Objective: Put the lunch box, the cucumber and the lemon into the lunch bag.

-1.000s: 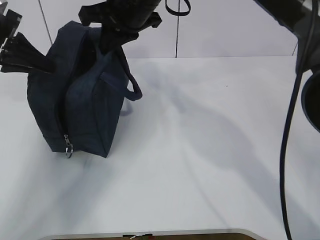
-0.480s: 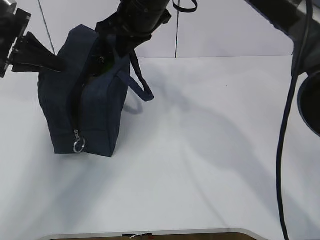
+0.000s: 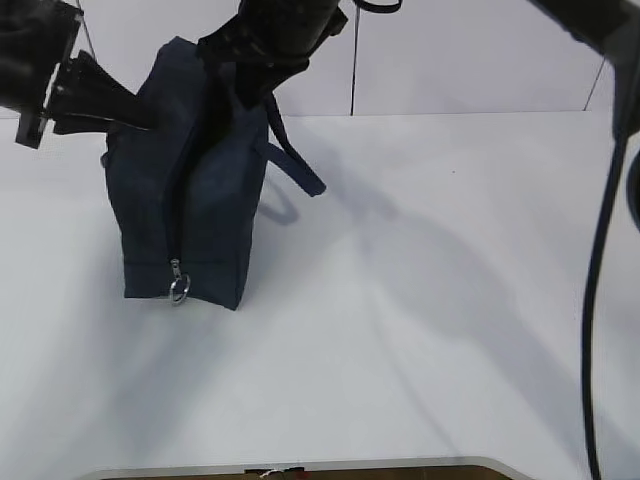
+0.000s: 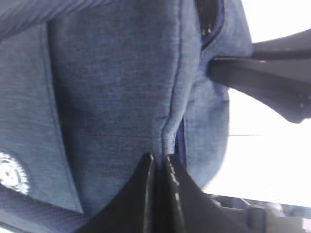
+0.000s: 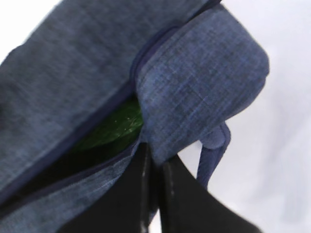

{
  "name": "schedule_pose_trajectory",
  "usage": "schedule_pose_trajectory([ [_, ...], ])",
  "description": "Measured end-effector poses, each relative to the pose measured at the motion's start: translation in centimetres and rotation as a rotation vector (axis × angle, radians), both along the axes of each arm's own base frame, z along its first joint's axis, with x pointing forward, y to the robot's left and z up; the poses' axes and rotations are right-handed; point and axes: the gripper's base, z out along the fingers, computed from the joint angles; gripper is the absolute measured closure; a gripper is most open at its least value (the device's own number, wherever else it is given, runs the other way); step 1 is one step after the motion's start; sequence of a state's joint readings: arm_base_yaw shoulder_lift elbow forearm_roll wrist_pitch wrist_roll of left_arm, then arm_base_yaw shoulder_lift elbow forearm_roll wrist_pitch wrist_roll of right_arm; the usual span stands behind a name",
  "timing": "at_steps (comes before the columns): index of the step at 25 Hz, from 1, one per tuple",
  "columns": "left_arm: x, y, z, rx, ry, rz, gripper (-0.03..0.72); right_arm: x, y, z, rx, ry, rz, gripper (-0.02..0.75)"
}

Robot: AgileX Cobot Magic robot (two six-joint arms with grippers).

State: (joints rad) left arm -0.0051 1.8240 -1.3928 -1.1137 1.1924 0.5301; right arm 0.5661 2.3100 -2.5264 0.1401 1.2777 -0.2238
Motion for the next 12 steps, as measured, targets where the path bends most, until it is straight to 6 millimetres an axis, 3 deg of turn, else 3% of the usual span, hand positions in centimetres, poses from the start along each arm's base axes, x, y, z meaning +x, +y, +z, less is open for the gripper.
schedule_pose_trajectory([
  [7, -0.6, -3.2, 0.1, -0.028, 0.003, -0.07, 0.697, -2.5, -2.7, 1.5, -0.124, 0.011, -0.035, 0.724],
  [12, -0.4, -5.8, -1.0, -0.056, 0.026, -0.082, 0.697, -3.3, -3.7, 2.5, -0.17, -0.013, -0.049, 0.724],
])
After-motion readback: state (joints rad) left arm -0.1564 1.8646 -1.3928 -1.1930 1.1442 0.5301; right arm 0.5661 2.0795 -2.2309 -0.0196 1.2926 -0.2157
